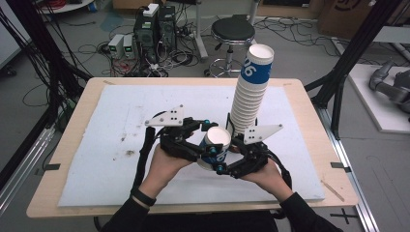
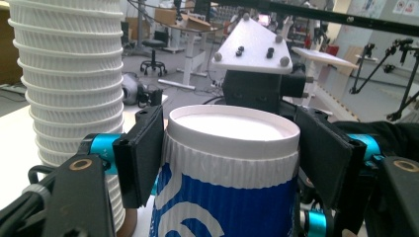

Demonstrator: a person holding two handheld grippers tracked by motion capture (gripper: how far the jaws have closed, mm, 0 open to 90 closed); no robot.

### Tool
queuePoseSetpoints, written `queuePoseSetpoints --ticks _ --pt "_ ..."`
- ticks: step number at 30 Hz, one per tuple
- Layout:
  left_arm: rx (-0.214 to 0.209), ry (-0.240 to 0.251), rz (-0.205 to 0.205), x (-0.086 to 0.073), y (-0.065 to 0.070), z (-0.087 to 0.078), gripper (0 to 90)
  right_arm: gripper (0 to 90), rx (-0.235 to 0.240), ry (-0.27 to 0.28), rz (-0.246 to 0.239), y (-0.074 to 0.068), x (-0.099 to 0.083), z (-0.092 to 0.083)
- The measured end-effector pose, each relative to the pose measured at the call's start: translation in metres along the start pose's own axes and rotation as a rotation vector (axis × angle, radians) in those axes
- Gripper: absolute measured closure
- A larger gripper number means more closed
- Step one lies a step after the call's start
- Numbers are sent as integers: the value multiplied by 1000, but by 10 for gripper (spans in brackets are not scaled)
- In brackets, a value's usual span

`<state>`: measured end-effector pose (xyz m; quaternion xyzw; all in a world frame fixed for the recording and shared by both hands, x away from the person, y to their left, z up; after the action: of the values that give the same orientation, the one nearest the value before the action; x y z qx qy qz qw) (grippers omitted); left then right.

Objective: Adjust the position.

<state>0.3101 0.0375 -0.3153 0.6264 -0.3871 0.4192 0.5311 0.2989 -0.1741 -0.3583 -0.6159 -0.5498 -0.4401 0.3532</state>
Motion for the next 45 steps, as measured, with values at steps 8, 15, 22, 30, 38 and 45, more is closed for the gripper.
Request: queuePoseSetpoints --ticks 8,15,22,30,38,45 --pt "20 -88 -7 5 1 -4 265 230 20 -35 -13 2 1 -3" --pt "35 -187 -15 7 1 -6 233 237 36 -73 -16 1 -1 -1" --pt "84 -368 14 8 5 -4 226 237 53 -141 -41 -1 0 2" --pt "60 -377 27 7 3 -3 283 207 69 -169 -47 -3 1 3" --pt "34 -183 8 14 0 -19 287 193 32 -22 30 7 6 -15" --pt "7 -74 -7 16 -1 -25 289 190 -17 59 35 5 9 -20"
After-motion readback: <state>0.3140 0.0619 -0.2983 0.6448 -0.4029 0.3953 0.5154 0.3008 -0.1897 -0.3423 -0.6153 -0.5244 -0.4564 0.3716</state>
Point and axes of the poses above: each handheld gripper's, and its own axes: z roughly forward along the jaws, x roughly out of its top, y roughly to its right, the point moved 2 cm from there along z, roughly forward along the jaws, and after that the axes turned 12 degrees about -z, right-handed, at the moved point
